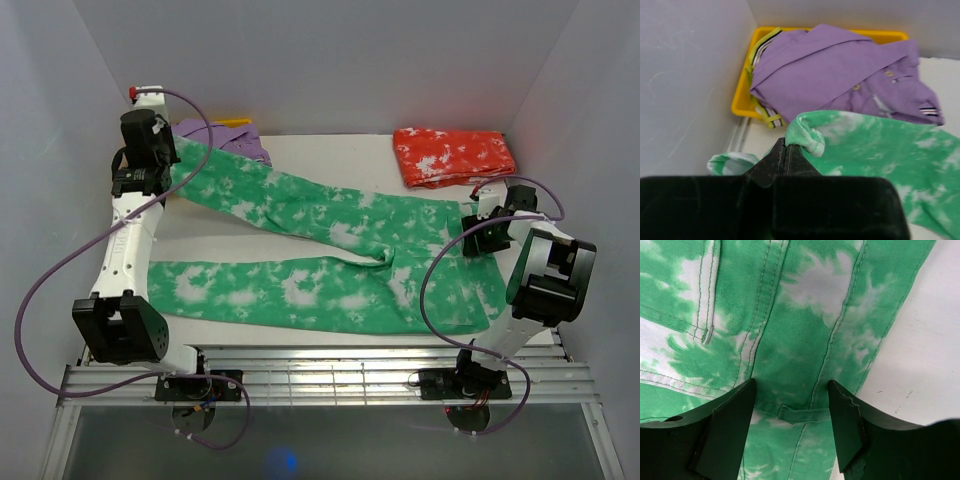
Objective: Fold and stack the trousers
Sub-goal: Flatten the trousers out
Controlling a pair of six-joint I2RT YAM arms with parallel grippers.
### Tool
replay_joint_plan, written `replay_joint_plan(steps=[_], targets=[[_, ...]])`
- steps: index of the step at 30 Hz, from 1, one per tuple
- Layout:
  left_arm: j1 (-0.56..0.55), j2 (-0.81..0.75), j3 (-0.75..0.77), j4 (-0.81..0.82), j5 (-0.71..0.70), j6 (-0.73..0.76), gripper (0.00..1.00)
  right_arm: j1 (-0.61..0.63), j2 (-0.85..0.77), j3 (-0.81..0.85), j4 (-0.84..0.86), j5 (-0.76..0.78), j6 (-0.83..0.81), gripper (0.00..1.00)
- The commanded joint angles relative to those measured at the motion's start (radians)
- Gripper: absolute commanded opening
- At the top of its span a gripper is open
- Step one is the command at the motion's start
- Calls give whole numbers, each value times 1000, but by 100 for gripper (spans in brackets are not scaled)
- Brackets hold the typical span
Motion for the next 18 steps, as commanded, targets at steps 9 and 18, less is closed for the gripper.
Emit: replay_joint_plan(steps=[9, 18], targets=[[310, 17, -117, 100, 159, 171, 0, -69, -8, -49, -20, 166, -135, 63], [405, 123, -202, 164, 177, 180, 0, -71, -14, -37, -57, 137, -169, 63]])
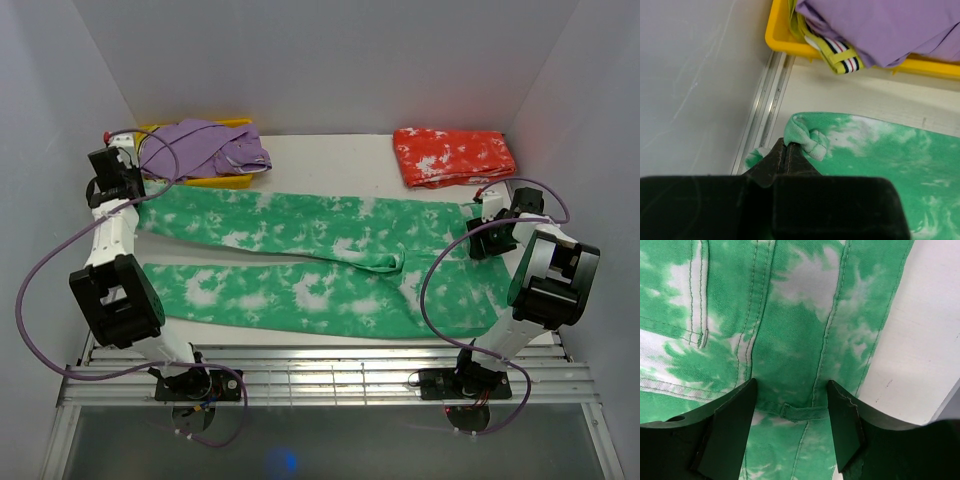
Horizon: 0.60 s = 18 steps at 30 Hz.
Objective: Fold and stack the trousers
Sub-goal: Flatten the trousers out
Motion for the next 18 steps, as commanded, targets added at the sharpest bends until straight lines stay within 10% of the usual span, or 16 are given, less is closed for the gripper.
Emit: replay_joint_plan(steps=[1, 5, 10, 18], targets=[[36, 16, -22, 110, -22, 35, 0, -32, 4, -21, -69, 101, -84, 64], [39, 95, -31, 124, 24, 33, 6, -32, -2, 5, -113, 19, -89, 67], [71, 116, 70, 8, 212, 27, 70, -32, -24, 109, -205, -121, -86, 73], [159, 31, 75, -506, 543, 399, 83, -32, -94, 190, -366, -192, -167, 80]])
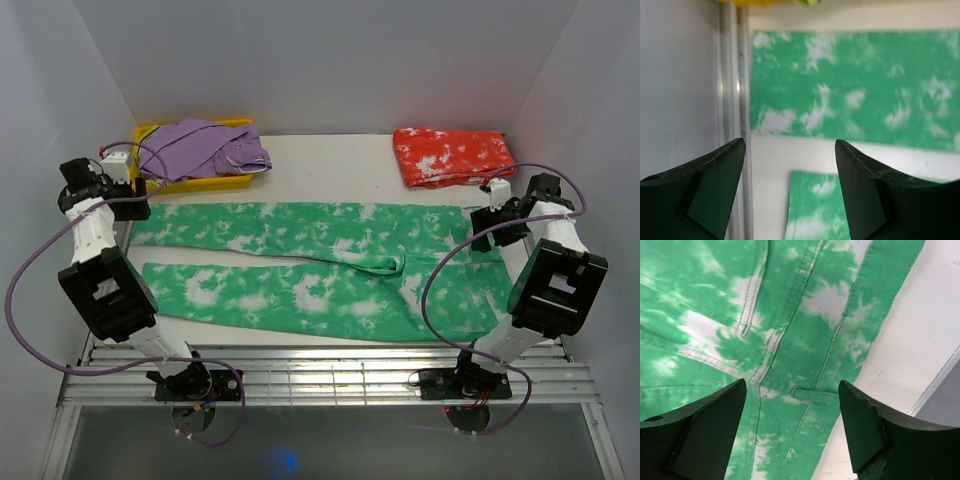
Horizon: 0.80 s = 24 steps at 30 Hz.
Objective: Fold and stack the trousers
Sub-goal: Flatten the trousers out
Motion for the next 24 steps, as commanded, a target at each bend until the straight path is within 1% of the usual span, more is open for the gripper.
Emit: replay_joint_plan(steps=[1, 2, 3, 4, 5, 6, 8, 9, 10, 11, 12, 13, 15, 16, 19, 20, 21, 24], targets=[[16, -88, -27, -339, 182, 282, 83, -2, -48, 30, -148, -41, -90, 80], [18, -100, -96, -355, 157, 314, 83, -2, -51, 21, -165, -29, -137, 80], [22, -114, -136, -370, 149, 380, 82, -2, -54, -8, -175, -20, -156, 79], [22, -137, -170, -379, 144, 415, 81, -2, -60, -23, -194, -15, -178, 79], [22, -146, -243, -373, 136, 429, 79, -2, -65, -39, -202, -14, -208, 78], [22, -154, -276, -354, 121, 439, 77, -2, -65, -66, -205, -12, -210, 77], [22, -144, -327, -328, 101, 434, 74, -2, -57, -85, -207, -11, -218, 76], [22, -134, -372, -286, 75, 425, 72, -2, -52, -94, -199, -11, -216, 75], [22, -128, -394, -265, 67, 410, 68, -2, -48, -111, -190, -9, -213, 75], [22, -114, -419, -243, 55, 402, 67, -2, -36, -117, -169, -9, -212, 74], [22, -108, -442, -191, 38, 394, 64, -2, -28, -123, -158, -7, -208, 74], [22, -102, -486, -164, -7, 387, 59, -2, -19, -128, -149, -3, -199, 73], [35, -82, -543, -83, -72, 364, 54, -2, 10, -128, -114, 11, -184, 71], [44, -76, -555, -64, -119, 359, 50, -2, 20, -129, -98, 37, -176, 71], [108, -45, -568, -41, -172, 354, 45, -2, 43, -142, -35, 95, -152, 70], [130, -36, -565, -38, -181, 360, 41, -2, 43, -152, -24, 104, -149, 70], [174, -19, -560, -37, -184, 365, 40, -2, 41, -158, -17, 112, -146, 70], [241, 4, -542, -39, -207, 396, 35, -2, 32, -172, -6, 117, -135, 70]])
